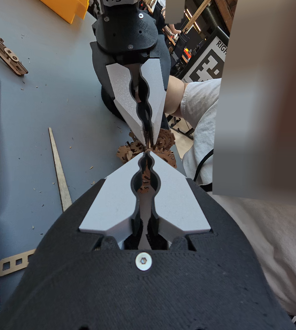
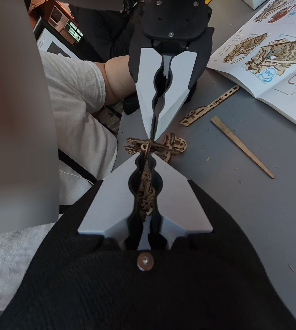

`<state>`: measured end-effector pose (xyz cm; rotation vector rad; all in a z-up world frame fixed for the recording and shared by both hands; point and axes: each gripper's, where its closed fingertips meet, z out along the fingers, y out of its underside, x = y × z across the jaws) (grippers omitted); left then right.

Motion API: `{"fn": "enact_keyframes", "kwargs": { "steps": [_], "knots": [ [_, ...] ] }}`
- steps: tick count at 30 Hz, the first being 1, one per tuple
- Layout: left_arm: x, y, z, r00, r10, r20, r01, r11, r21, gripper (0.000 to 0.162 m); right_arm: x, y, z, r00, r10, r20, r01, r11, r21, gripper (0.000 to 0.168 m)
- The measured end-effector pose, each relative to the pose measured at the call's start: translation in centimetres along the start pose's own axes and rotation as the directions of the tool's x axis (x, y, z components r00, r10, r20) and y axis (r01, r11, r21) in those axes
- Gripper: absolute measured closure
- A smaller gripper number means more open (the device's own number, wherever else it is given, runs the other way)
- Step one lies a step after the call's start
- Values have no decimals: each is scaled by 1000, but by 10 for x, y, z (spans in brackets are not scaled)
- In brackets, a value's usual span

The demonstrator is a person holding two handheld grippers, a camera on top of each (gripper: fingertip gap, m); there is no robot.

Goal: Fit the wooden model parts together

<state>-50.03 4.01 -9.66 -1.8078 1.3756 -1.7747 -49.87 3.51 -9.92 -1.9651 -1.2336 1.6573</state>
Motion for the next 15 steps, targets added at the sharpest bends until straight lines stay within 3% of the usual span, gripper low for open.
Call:
{"fn": "enact_keyframes", "kwargs": {
  "steps": [15],
  "knots": [
    [-5, -2, -1, 996, -79, -35, 82, 992, 93, 162, 7, -1, -1, 995, -61, -85, 62, 998, 13, 166]
  ]
}}
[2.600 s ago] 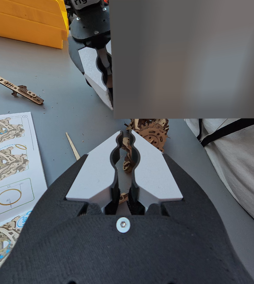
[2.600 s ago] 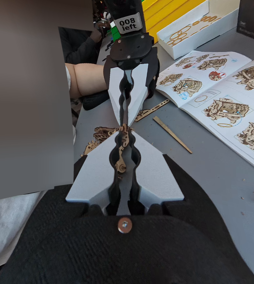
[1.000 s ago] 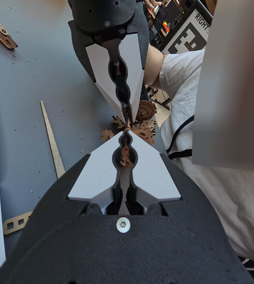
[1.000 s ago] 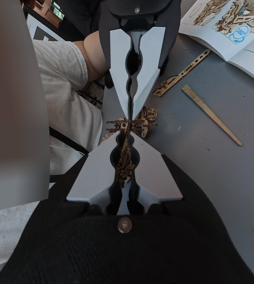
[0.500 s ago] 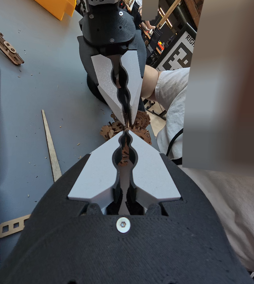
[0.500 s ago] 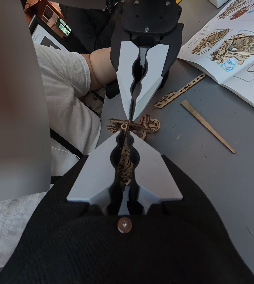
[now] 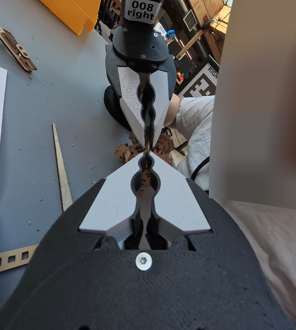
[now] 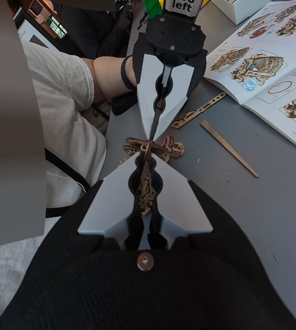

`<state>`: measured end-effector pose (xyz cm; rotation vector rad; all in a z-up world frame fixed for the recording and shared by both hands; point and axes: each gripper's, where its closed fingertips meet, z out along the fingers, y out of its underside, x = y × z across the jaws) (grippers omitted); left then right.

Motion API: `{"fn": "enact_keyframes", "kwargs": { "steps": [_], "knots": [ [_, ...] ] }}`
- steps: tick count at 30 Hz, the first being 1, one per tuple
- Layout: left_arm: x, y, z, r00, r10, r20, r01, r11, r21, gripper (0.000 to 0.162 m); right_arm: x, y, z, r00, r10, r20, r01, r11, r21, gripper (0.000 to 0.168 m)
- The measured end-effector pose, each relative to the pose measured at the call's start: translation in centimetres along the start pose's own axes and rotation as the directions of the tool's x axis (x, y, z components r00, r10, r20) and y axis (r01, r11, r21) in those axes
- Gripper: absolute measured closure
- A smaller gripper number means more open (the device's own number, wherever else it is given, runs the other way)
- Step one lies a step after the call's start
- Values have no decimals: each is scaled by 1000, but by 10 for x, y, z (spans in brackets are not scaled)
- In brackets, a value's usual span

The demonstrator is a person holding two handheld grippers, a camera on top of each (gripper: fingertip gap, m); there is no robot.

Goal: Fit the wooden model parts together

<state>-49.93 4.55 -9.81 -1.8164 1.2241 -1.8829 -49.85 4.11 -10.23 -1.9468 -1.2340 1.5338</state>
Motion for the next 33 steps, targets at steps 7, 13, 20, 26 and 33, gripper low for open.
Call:
{"fn": "enact_keyframes", "kwargs": {
  "steps": [7, 13, 20, 26, 33],
  "knots": [
    [1, -2, -1, 996, -68, -58, 70, 997, 30, 162, 0, -1, 0, 1000, 9, 13, -9, 1000, 19, 166],
    [0, -3, -2, 995, -80, -59, 82, 996, 42, 162, 1, -2, -1, 1000, 3, 3, -3, 1000, 24, 166],
    [-1, -2, -1, 998, -61, -32, 62, 997, 42, 162, 2, -1, -1, 1000, 5, -8, -5, 1000, 23, 167],
    [-2, -2, -1, 997, -72, -29, 73, 996, 50, 162, 3, -2, -1, 1000, -12, -26, 13, 1000, 29, 167],
    [-2, -1, 0, 996, -81, -30, 82, 996, 46, 162, 2, -1, 0, 1000, -3, -12, 3, 1000, 29, 168]
  ]
}}
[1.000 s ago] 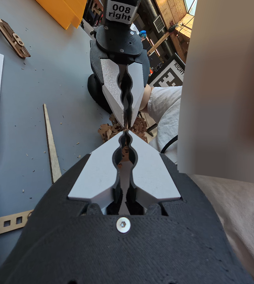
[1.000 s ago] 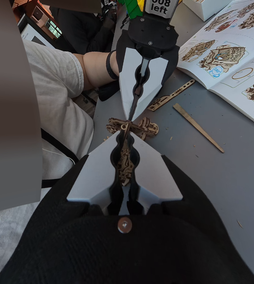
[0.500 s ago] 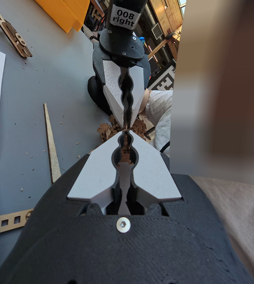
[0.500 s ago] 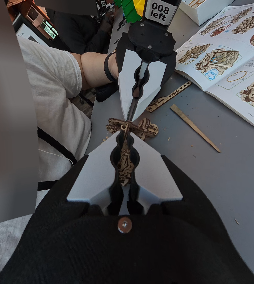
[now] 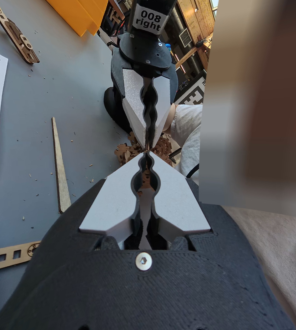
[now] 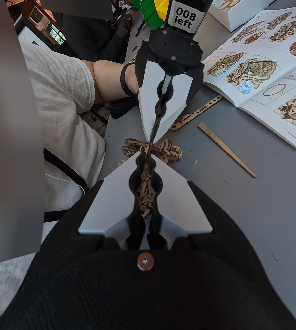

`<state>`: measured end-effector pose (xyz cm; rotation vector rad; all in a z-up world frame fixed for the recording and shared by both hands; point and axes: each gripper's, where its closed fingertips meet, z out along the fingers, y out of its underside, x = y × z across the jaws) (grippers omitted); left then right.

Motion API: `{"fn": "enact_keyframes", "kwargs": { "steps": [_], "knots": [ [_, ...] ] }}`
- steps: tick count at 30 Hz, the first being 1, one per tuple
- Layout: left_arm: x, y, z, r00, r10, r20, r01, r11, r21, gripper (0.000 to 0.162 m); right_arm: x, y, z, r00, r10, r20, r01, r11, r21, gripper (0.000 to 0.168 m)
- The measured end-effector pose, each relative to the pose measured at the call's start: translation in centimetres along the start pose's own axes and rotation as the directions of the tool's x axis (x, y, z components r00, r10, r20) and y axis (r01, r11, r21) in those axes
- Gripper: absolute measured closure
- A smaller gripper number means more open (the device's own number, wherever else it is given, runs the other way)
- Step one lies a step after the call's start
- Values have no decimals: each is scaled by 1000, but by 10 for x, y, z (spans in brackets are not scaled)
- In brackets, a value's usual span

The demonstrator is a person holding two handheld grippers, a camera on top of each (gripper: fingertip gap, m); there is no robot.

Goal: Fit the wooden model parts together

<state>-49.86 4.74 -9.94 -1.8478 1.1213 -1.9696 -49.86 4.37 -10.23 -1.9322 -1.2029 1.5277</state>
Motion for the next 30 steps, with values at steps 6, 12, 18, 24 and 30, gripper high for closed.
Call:
{"fn": "enact_keyframes", "kwargs": {
  "steps": [6, 12, 18, 24, 30],
  "knots": [
    [0, -3, -2, 997, -60, -43, 61, 998, 24, 160, 3, -1, -1, 999, 42, 12, -42, 999, 14, 167],
    [-1, -4, -1, 998, -56, -28, 57, 998, 27, 161, 3, -1, -2, 996, 91, 24, -91, 996, 11, 166],
    [-2, -4, -1, 998, -58, -26, 59, 998, 28, 162, 3, -1, -1, 985, 167, 49, -169, 986, 18, 165],
    [-1, -5, 0, 998, -52, -24, 52, 998, 31, 162, 3, -3, 1, 975, 214, 52, -216, 976, 36, 164],
    [2, -2, 4, 999, -39, -28, 40, 999, 18, 162, -1, 1, 5, 975, 218, 43, -218, 976, 5, 167]
  ]
}}
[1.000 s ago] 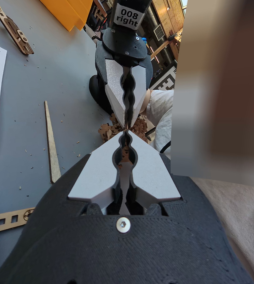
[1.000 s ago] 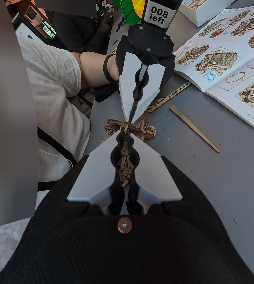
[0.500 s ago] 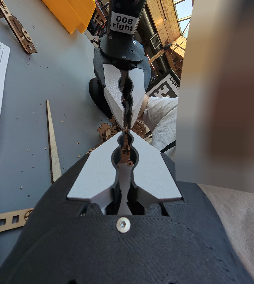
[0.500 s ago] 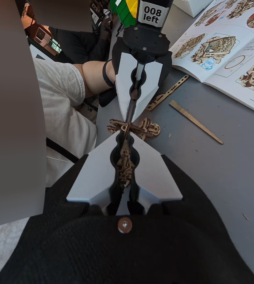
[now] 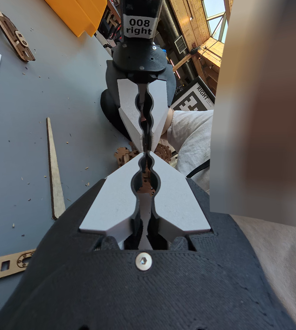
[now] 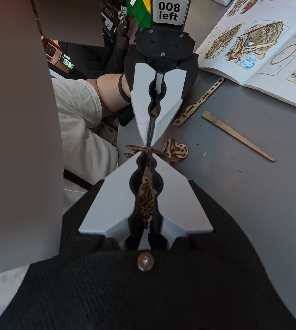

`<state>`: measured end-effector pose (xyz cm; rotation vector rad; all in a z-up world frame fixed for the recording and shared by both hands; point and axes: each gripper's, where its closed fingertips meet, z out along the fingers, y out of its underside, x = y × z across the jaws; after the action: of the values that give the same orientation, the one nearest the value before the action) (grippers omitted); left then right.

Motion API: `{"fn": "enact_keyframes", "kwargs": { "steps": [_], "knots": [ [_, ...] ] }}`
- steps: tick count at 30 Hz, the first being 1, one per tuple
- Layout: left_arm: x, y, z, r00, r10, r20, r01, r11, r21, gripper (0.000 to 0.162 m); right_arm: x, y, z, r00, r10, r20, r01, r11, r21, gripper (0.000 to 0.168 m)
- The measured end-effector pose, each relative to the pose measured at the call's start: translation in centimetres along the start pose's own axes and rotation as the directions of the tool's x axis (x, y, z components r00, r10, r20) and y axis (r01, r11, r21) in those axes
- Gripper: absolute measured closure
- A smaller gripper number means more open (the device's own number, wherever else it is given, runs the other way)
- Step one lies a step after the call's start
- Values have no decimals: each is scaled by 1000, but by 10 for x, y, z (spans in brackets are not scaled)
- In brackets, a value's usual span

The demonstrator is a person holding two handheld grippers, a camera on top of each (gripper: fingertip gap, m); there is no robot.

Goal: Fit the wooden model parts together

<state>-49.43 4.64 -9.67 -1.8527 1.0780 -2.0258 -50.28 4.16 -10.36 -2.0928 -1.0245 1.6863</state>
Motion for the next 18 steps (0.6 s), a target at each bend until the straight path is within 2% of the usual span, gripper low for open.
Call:
{"fn": "enact_keyframes", "kwargs": {
  "steps": [6, 11, 18],
  "knots": [
    [3, -2, -1, 999, -5, -32, 5, 1000, 8, 161, 0, -3, -2, 999, -34, -20, 35, 999, 23, 167],
    [3, -3, -2, 996, 81, 25, -81, 997, -9, 158, -3, -6, -4, 997, -77, -25, 78, 996, 37, 167],
    [3, -4, -3, 993, 110, 45, -111, 994, 5, 162, -1, -9, -4, 986, -153, -73, 157, 986, 49, 167]
  ]
}}
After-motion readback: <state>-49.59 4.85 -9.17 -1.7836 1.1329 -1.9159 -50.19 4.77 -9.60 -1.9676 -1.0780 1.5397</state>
